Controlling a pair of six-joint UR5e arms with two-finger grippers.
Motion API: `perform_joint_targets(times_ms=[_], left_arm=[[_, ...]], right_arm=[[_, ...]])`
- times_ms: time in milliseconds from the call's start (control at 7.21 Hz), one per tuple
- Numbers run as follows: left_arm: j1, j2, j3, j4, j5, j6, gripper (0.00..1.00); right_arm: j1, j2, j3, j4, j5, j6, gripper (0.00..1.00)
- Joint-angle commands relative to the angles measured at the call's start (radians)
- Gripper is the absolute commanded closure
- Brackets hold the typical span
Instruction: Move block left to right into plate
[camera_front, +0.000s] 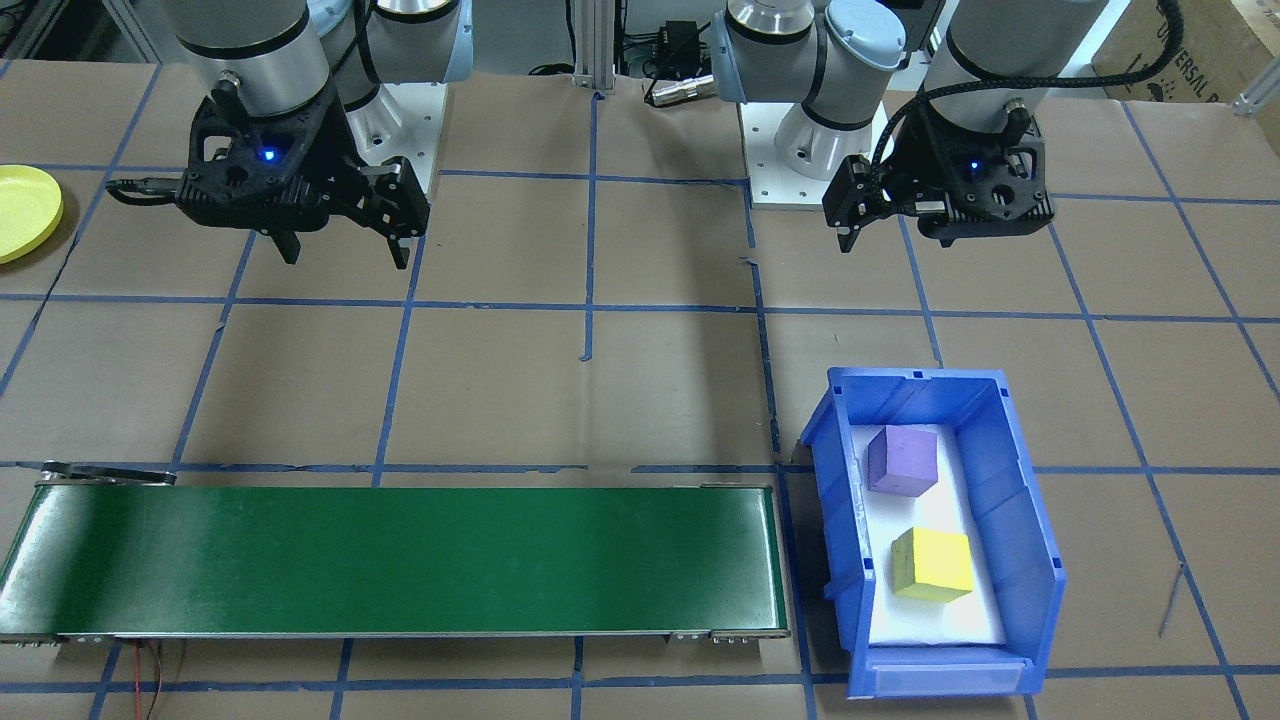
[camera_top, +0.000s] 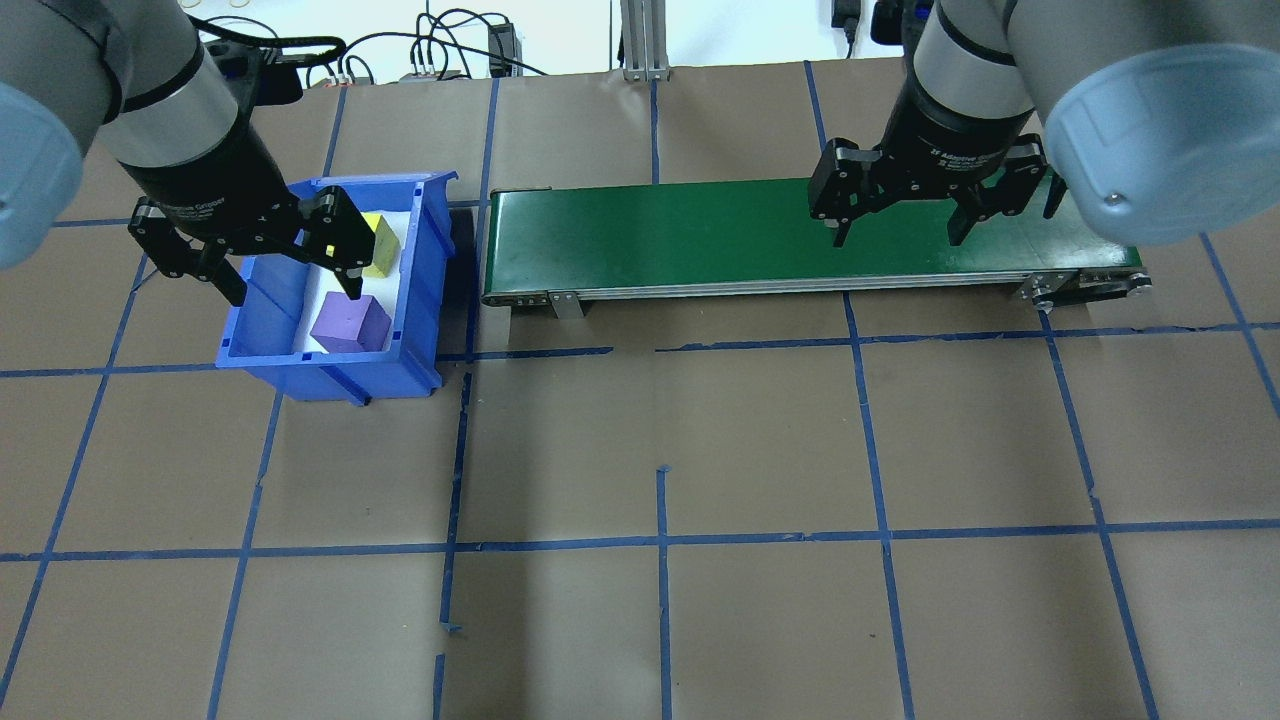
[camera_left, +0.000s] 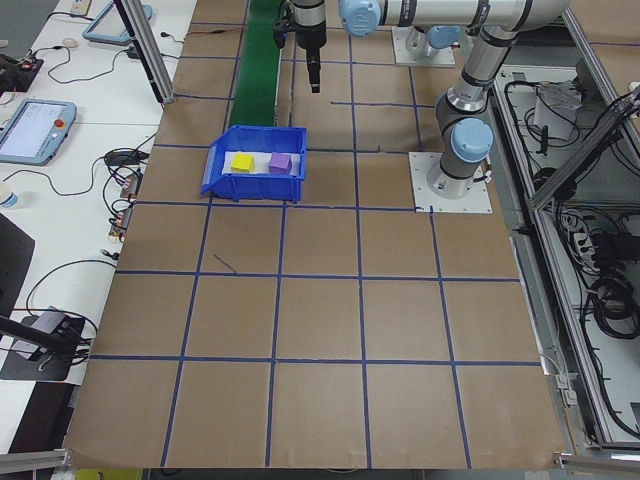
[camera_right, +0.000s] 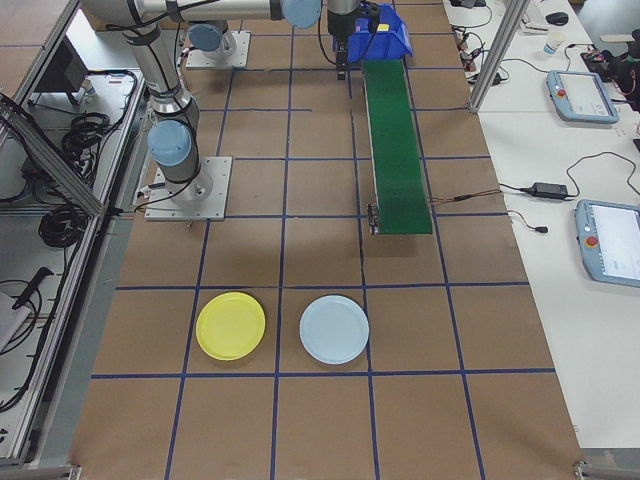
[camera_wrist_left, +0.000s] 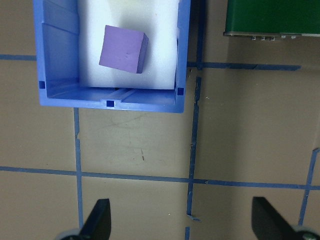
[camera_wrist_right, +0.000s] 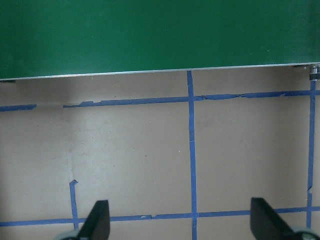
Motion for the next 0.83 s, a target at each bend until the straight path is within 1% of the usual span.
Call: perform_joint_targets(times_ms=[0, 416, 694], left_arm=[[0.001, 0.001, -0.004, -0.001, 0.000, 0.003, 0.00], [-0.005, 0.001, -0.006, 0.003, -0.006, 0.006, 0.00], [-0.002, 0.000, -0.003, 0.008, -0.008, 0.137, 0.00]], right_arm=[[0.002, 0.000, 0.000, 0.000, -0.001, 0.000, 0.00], [0.000, 0.000, 0.002, 0.002, 0.002, 0.002, 0.00], [-0.003, 0.000, 0.006, 0.000, 0.002, 0.002, 0.00]])
